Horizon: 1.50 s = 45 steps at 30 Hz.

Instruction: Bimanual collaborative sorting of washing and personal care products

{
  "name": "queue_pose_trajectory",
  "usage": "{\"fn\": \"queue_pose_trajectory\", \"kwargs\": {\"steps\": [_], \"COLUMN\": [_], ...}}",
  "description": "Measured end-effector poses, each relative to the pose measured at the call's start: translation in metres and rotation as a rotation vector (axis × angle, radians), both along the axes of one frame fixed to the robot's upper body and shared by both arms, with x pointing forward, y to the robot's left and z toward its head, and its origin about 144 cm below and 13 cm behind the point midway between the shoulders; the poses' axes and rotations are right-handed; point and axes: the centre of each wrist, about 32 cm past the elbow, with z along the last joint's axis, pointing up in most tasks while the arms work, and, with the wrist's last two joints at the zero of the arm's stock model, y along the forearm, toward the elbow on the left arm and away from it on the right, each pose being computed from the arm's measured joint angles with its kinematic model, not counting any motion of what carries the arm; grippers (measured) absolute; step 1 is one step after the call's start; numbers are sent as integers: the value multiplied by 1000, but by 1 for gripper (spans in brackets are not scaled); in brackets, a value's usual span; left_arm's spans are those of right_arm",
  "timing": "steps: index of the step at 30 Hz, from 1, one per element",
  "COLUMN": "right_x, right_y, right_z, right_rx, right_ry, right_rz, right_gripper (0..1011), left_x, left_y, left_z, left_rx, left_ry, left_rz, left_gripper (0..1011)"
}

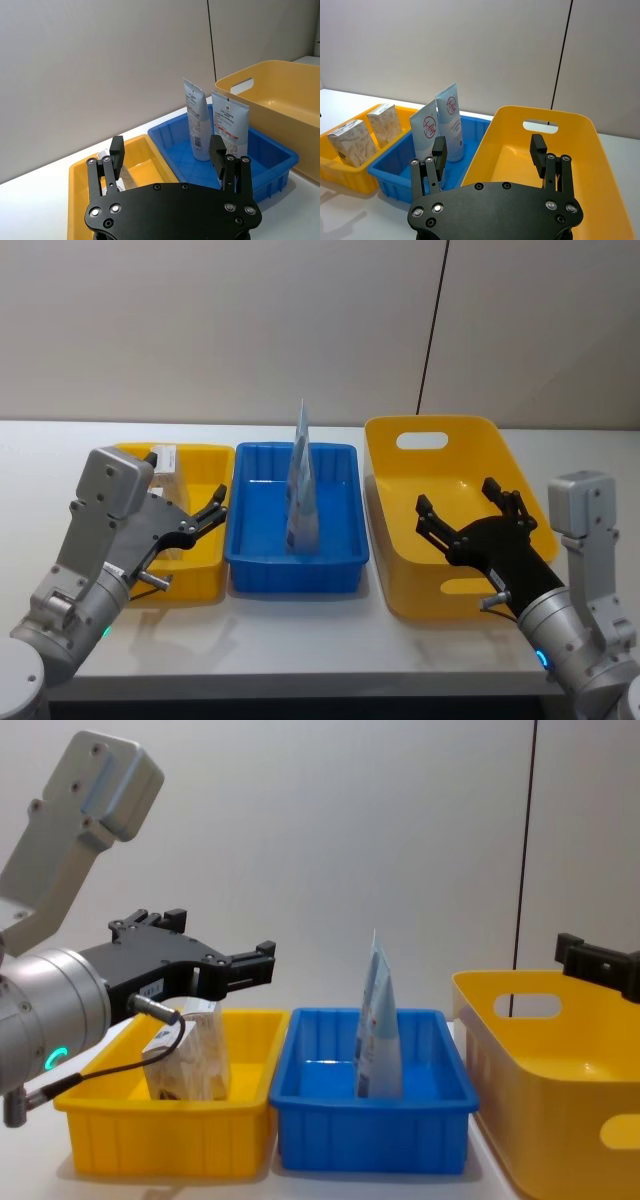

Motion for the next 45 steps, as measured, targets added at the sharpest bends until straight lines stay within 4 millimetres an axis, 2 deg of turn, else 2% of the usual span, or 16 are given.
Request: {"fn": "queue_pose_trajectory", "kwargs": {"steps": [45], "right_x": [0], "right_y": [0], "right_z": [0], "right_rx": [0], "right_ry": [0], "right_rz": [0], "right_gripper": [1002], "left_x": [0], "left_y": [0], "left_z": [0], "left_rx": [0], "left_ry": [0], "left_rz": [0], "left_gripper": [1001]}}
